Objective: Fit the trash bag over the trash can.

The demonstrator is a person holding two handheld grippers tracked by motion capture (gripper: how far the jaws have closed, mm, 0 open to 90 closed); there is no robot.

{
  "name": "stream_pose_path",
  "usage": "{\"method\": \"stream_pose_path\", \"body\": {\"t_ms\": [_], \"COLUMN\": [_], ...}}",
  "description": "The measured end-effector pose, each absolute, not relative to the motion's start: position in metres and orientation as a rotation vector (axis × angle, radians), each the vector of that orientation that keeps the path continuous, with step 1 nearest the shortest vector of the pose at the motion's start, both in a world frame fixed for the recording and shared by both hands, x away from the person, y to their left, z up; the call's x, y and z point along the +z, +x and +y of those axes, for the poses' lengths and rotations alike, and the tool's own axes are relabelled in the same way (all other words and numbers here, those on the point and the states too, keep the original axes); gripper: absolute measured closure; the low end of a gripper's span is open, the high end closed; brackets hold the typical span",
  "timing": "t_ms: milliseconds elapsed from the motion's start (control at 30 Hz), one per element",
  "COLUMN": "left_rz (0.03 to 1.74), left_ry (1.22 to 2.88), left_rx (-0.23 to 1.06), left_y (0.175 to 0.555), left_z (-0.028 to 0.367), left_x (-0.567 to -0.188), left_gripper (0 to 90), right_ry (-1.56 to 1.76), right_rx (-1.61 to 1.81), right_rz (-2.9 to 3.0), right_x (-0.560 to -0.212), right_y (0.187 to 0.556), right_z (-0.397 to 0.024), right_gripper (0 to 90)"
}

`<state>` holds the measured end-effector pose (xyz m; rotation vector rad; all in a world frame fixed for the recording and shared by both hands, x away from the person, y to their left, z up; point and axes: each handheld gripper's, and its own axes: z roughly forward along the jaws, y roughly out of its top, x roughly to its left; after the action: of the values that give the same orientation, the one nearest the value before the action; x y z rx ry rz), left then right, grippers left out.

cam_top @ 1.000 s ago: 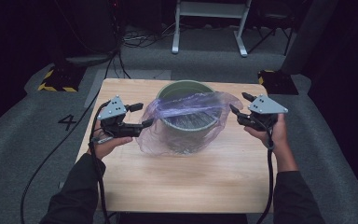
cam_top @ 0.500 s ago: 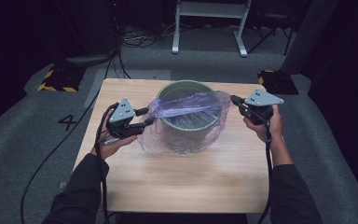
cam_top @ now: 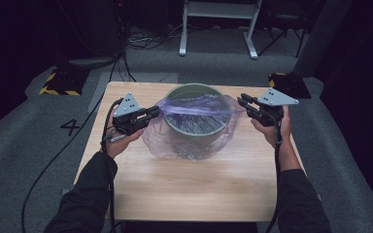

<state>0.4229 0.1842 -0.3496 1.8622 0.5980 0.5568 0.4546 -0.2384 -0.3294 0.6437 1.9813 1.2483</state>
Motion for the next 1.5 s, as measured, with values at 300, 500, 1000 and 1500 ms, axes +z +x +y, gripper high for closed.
{"method": "stream_pose_path", "body": {"t_ms": [300,500,1000,1500], "left_rz": [0.602,0.603,0.635,0.653], "left_ry": [1.870,1.876,1.864,1.869], "left_rx": [0.551,0.550,0.554,0.546], "left_y": [0.426,0.433,0.465,0.468], "left_z": [0.184,0.180,0.172,0.172], "left_x": [-0.349,-0.349,-0.342,-0.345], "left_gripper": [87.2,89.4,89.9,89.9], "right_ry": [0.550,0.498,0.619,0.480], "right_rx": [1.358,1.209,1.265,1.360], "right_rz": [2.087,2.170,2.037,2.075], "right_x": [-0.322,-0.333,-0.329,-0.327], "right_y": [0.432,0.427,0.454,0.405], "right_z": [-0.260,-0.253,-0.243,-0.245], "right_gripper": [42.5,32.9,90.0,37.0]}}
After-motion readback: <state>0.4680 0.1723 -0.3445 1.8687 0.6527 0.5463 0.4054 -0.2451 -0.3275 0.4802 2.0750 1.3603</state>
